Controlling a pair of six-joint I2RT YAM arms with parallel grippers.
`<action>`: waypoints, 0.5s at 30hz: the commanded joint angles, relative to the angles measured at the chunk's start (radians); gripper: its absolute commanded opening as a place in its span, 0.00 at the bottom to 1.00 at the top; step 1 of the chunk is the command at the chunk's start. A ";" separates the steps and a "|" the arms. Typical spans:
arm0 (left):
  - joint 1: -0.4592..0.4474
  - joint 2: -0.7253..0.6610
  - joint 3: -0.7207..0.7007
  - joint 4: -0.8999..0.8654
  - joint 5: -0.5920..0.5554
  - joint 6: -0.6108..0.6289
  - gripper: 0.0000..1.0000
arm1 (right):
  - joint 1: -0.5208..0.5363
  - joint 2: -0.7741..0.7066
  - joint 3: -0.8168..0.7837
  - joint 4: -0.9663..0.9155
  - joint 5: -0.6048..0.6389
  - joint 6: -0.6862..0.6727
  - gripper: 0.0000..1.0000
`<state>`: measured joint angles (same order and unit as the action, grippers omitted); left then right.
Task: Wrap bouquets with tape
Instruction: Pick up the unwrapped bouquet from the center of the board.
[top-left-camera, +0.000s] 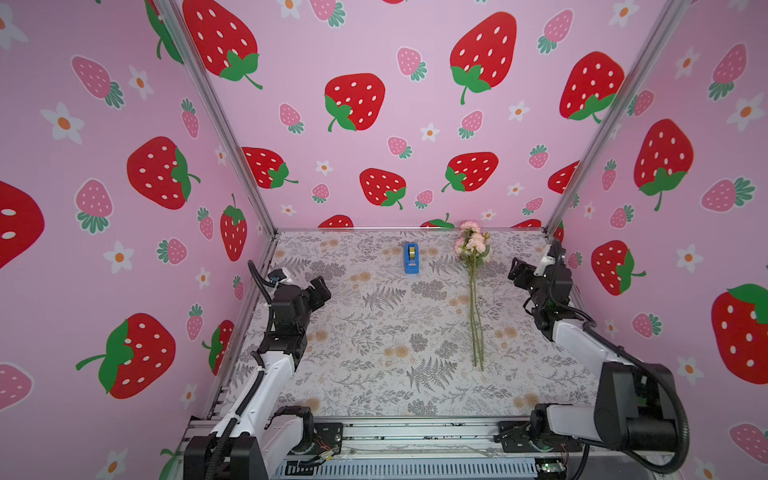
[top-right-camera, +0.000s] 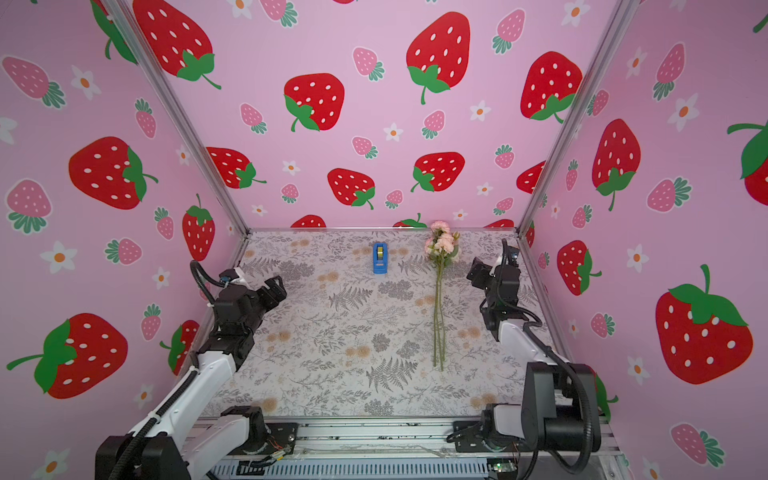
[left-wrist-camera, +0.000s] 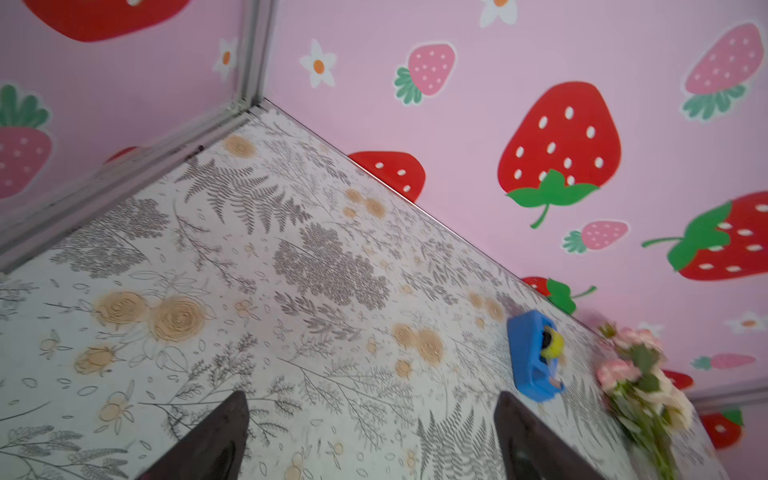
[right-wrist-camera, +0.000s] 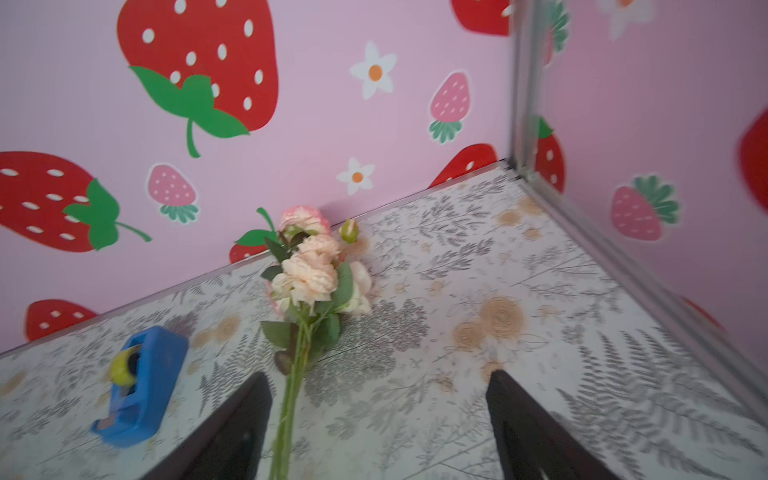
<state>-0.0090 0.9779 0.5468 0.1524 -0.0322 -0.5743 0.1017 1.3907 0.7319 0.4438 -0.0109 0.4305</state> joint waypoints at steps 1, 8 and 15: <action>-0.015 -0.049 0.023 -0.134 0.147 -0.113 0.92 | 0.061 0.114 0.099 -0.183 -0.204 -0.030 0.83; -0.014 -0.185 -0.007 -0.250 0.178 -0.150 0.91 | 0.203 0.359 0.314 -0.381 -0.065 -0.116 0.76; -0.015 -0.274 -0.022 -0.330 0.107 -0.155 0.91 | 0.241 0.522 0.423 -0.457 0.012 -0.104 0.71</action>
<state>-0.0208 0.7242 0.5407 -0.1143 0.1112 -0.7021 0.3344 1.8732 1.1110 0.0689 -0.0456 0.3332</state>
